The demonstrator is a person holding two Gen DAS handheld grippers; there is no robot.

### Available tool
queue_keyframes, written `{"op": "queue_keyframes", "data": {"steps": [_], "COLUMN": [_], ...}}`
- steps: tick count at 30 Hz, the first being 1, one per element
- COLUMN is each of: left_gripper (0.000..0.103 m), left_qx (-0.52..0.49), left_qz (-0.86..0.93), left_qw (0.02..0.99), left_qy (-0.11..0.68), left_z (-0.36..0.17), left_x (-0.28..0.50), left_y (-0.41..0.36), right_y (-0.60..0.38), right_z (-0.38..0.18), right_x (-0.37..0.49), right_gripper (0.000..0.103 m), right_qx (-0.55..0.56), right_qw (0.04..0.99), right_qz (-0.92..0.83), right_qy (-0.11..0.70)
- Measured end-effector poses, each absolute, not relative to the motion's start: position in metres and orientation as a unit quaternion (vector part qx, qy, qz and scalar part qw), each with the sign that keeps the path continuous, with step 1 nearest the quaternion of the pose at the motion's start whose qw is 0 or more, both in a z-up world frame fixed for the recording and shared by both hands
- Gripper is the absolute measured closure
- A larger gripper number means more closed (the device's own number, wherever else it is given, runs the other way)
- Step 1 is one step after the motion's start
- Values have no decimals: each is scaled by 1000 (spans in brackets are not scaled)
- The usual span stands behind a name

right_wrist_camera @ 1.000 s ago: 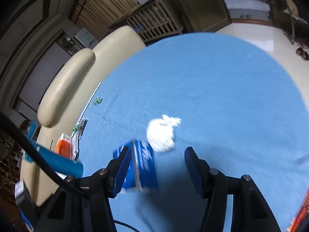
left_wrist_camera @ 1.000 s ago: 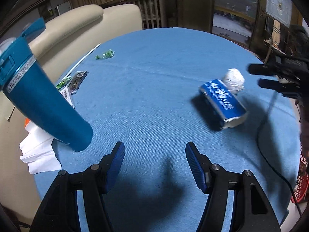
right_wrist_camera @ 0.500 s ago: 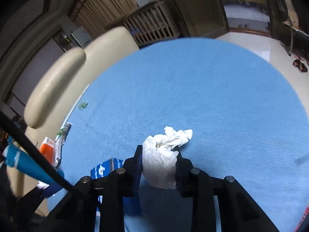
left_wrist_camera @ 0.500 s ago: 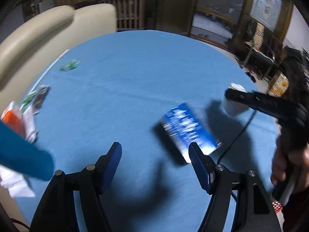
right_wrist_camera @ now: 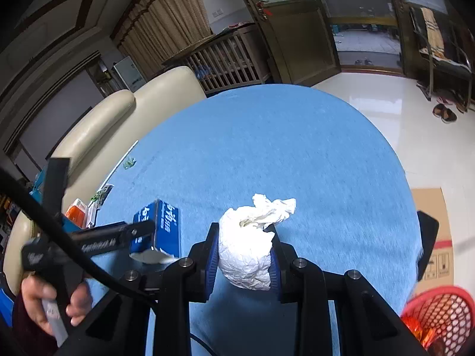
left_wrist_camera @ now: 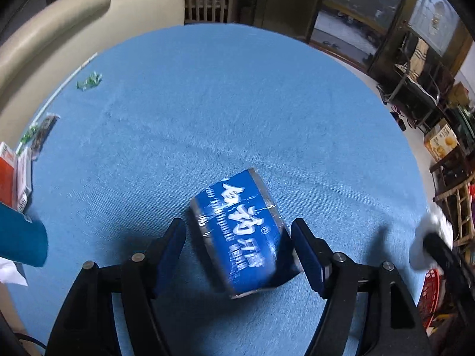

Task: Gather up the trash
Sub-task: 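Grasp the white tissue with the right tool while the left tool grasps the blue toothpaste box, then carry the tissue in the right tool while the left tool carries the blue box to the basket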

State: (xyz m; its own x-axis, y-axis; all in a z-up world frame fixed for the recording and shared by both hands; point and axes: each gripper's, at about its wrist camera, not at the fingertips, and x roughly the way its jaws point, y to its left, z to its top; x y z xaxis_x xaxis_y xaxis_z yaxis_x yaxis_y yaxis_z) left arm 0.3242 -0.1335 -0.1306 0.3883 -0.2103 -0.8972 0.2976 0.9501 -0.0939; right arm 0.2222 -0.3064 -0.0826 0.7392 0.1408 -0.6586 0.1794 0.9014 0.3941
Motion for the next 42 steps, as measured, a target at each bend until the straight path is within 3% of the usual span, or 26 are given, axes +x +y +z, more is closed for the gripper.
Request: {"op": "queue_keyframes", "data": {"steps": [5,7,12,31,42], "left_gripper": [29,37,37,37,37], "left_qx": [22,22,51,128,147], "left_qz": [-153,-159,-163,-247,-271], "left_qw": [821,823,837,886,894], "left_qy": [549,546,519,371,324], "left_z": [-143,-143,-131,-20,10], "left_x": [330,326,309,169,115], "left_y": [-137,-139,-147,-172,-172], "right_y": [-315,-318,-327,-345,-345], "right_z": [-90,-89,-79,-27,1], "right_x": [200,193,169,52,-6], "right_gripper": [72,72,72,72,72], "right_qx": [238,242,250,264,256], "right_qw": [902,903,906,924,936], "right_qz": [-15,-18,-31,-77,-83], "right_qy": [361,355,340,267,228]}}
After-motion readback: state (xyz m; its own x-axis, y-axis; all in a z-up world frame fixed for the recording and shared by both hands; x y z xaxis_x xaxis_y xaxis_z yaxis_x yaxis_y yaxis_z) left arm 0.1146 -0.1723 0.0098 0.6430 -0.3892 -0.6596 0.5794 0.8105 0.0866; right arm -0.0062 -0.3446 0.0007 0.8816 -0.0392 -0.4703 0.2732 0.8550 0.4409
